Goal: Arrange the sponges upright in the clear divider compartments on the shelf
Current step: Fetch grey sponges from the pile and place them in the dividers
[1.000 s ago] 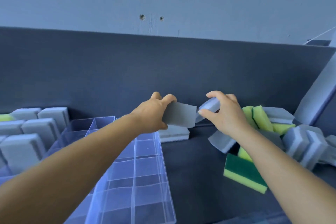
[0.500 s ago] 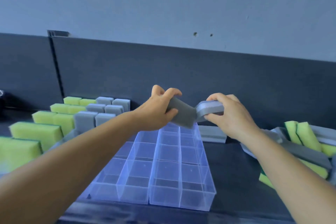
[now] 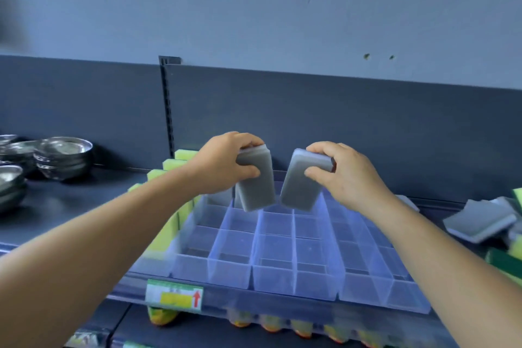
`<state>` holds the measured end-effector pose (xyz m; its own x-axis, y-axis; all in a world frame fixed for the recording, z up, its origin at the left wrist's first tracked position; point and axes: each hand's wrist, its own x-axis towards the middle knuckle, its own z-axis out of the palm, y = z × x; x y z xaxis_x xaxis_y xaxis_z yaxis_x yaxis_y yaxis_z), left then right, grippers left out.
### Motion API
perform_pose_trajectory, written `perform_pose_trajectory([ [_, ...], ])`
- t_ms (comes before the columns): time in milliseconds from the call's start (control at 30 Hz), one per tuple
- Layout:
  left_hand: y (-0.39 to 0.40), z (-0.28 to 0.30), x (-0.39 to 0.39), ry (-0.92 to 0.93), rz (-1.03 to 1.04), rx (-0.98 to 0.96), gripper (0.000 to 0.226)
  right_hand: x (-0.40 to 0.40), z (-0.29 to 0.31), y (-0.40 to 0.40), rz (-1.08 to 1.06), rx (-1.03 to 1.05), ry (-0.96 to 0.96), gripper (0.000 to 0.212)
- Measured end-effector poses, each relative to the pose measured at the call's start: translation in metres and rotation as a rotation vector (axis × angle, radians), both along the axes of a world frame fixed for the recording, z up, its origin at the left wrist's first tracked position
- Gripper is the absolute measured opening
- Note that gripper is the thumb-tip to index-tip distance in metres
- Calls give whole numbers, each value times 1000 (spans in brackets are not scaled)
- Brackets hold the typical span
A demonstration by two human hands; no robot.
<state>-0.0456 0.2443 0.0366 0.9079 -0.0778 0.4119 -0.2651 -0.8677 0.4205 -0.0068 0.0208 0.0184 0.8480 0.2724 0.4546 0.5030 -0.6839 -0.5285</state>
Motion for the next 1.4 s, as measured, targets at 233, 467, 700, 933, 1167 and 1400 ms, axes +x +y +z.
perform_pose_trajectory([
  [233,60,-11,-10,53,38,64,43,-10,-10,55,13,53,35,25],
  [467,82,-30,2,150,-1,96,51,-5,-29,91,-9,-14,78,31],
  [700,76,-49,13,158,-33,205,51,-3,-39,104,-57,-198,92,32],
  [933,74,-62,16,175,4,382,47,-4,-54,119,-37,-377,126,42],
  [1167,72,-57,15,209,0,369,71,-12,-49,113,-39,-396,134,51],
  [1400,35,-40,9,94,-103,358,78,-30,-35,75,-103,-434,93,67],
])
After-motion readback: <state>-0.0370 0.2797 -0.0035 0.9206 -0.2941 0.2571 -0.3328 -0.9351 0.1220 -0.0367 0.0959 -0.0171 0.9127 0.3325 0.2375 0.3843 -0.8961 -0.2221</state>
